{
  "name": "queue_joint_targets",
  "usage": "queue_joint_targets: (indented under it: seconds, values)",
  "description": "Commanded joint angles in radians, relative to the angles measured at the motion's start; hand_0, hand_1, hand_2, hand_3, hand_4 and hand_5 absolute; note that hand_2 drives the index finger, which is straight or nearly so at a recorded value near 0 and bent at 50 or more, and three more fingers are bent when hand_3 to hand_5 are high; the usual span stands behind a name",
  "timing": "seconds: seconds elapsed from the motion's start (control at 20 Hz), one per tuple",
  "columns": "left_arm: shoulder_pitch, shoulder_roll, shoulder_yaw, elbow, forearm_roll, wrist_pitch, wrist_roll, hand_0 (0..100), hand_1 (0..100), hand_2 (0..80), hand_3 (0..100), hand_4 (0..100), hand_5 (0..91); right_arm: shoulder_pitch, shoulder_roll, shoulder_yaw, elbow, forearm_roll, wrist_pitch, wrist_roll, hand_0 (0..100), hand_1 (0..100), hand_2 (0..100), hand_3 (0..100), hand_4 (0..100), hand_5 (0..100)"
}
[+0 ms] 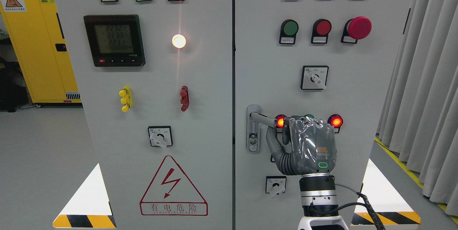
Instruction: Release door handle
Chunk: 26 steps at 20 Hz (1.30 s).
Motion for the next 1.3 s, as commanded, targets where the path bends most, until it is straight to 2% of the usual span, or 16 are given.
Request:
queue_joint_targets:
  seconds: [0.0,0.25,0.45,0.55,0.6,0.7,0.75,0.8,0.85,0.9,0.95,1.0,1.05,1.1,1.15,1.25]
  values:
    - [0.000,0.000,0.000,0.000,0.000,-0.001,0.000,12,56,0.0,0,0,0.0,0.023,-0.002,0.003,-0.010,-0.001,-0.004,0.000,72,49,94,100,97,92]
    - [0.000,0.000,0.000,0.000,0.000,-0.001,0.000,12,56,0.0,0,0,0.0,0.064,-0.014,0.003,-0.038,-0.003,-0.008,-0.005,80,47,93,100,97,92]
    - [0.000,0.000,0.000,0.000,0.000,-0.001,0.000,12,56,0.0,0,0,0.0,0.109,-0.073,0.000,-0.079,-0.082,-0.013,-0.034,82,43,89,100,96,90]
    - [0.000,0.000,0.000,0.000,0.000,-0.001,0.000,12,56,0.0,0,0,0.0,0.135,-0.111,-0.004,-0.104,-0.101,-0.021,-0.040,81,42,86,100,93,84]
    - [0.000,0.000,0.000,0.000,0.000,-0.001,0.000,12,56,0.0,0,0,0.0,0.145,-0.125,-0.024,-0.110,-0.102,-0.030,-0.041,80,41,80,100,89,77]
    - [0.000,0.000,0.000,0.000,0.000,-0.001,0.000,12,56,0.0,0,0,0.0,0.164,-0.134,-0.070,-0.115,-0.121,-0.074,-0.051,79,40,67,85,81,66]
    - [0.000,0.000,0.000,0.000,0.000,-0.001,0.000,12,56,0.0,0,0,0.0,0.170,-0.136,-0.085,-0.118,-0.147,-0.099,-0.055,77,38,50,66,66,54]
    - [0.000,0.000,0.000,0.000,0.000,-0.001,0.000,12,56,0.0,0,0,0.0,0.182,-0.143,-0.104,-0.121,-0.170,-0.116,-0.055,76,37,45,63,63,50]
    - [0.000,0.000,0.000,0.000,0.000,-0.001,0.000,12,56,0.0,0,0,0.0,0.194,-0.156,-0.119,-0.121,-0.188,-0.123,-0.057,74,36,35,52,55,44]
    - [0.000,0.000,-0.001,0.000,0.000,-0.001,0.000,12,56,0.0,0,0,0.0,0.202,-0.163,-0.127,-0.122,-0.197,-0.131,-0.061,74,35,34,50,54,43]
    - [0.000,0.000,0.000,0.000,0.000,-0.001,0.000,12,56,0.0,0,0,0.0,0.205,-0.174,-0.133,-0.127,-0.205,-0.140,-0.072,72,33,22,35,38,31]
    - [0.000,0.000,0.000,0.000,0.000,-0.001,0.000,12,56,0.0,0,0,0.0,0.210,-0.183,-0.141,-0.129,-0.217,-0.155,-0.087,71,32,16,26,29,23]
    - [0.000,0.000,0.000,0.000,0.000,-0.001,0.000,12,56,0.0,0,0,0.0,0.222,-0.188,-0.147,-0.130,-0.230,-0.169,-0.100,71,32,15,26,29,22]
    - [0.000,0.000,0.000,0.000,0.000,-0.001,0.000,12,56,0.0,0,0,0.0,0.228,-0.188,-0.148,-0.129,-0.239,-0.182,-0.104,70,31,7,14,16,4]
    - [0.000,0.000,0.000,0.000,0.000,-0.001,0.000,12,56,0.0,0,0,0.0,0.228,-0.188,-0.156,-0.129,-0.246,-0.197,-0.106,70,31,4,12,11,0]
    - [0.000,0.000,0.000,0.000,0.000,-0.001,0.000,12,56,0.0,0,0,0.0,0.230,-0.188,-0.168,-0.123,-0.254,-0.218,-0.106,70,30,0,2,1,0]
